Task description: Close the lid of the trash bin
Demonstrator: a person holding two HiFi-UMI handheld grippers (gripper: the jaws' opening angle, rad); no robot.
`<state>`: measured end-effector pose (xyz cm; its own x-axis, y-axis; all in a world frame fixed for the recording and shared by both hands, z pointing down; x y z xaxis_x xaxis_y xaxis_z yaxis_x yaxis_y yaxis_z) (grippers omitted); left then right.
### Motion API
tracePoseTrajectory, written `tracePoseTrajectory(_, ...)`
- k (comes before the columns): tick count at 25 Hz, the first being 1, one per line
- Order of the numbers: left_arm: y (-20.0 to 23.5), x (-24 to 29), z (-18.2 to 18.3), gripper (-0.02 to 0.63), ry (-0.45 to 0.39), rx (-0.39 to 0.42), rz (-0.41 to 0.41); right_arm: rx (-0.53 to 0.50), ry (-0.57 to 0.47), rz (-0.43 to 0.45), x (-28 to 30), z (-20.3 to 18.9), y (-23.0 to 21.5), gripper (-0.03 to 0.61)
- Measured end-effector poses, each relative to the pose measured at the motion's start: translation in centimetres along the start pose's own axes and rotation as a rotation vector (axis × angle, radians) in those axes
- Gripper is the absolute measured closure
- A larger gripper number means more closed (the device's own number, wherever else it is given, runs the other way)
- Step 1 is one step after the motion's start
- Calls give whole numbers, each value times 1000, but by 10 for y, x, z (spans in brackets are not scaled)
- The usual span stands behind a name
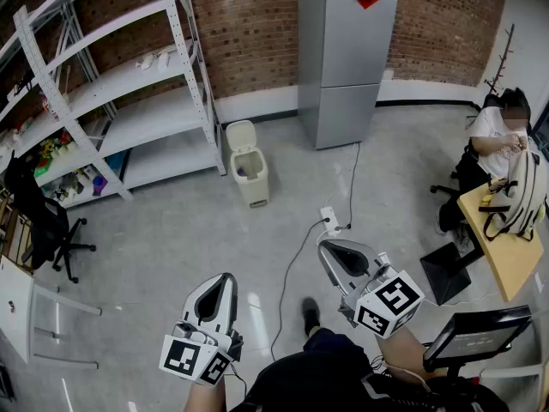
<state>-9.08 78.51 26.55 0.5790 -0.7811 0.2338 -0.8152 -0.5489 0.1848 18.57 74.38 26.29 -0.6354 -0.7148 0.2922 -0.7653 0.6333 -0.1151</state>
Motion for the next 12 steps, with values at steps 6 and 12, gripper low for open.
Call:
tracePoseTrajectory(6, 17, 83, 30, 615, 6, -24, 26, -9, 12, 48, 41, 27, -81, 571)
tracePoseTrajectory(12, 36, 150, 55, 615, -1, -36, 77, -39, 6, 86, 84, 52, -154, 571)
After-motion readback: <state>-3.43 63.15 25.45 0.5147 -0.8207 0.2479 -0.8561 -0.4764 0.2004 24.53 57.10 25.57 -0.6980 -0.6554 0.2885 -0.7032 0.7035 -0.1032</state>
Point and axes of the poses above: the fingertips, and each gripper's own axes: x forward along the fingers, y to its left, z out of its top, the point moved 9 cm from there along -x, backward along the fingers, and after that the axes turned 15 degrees about y, right-handed, at the moved point
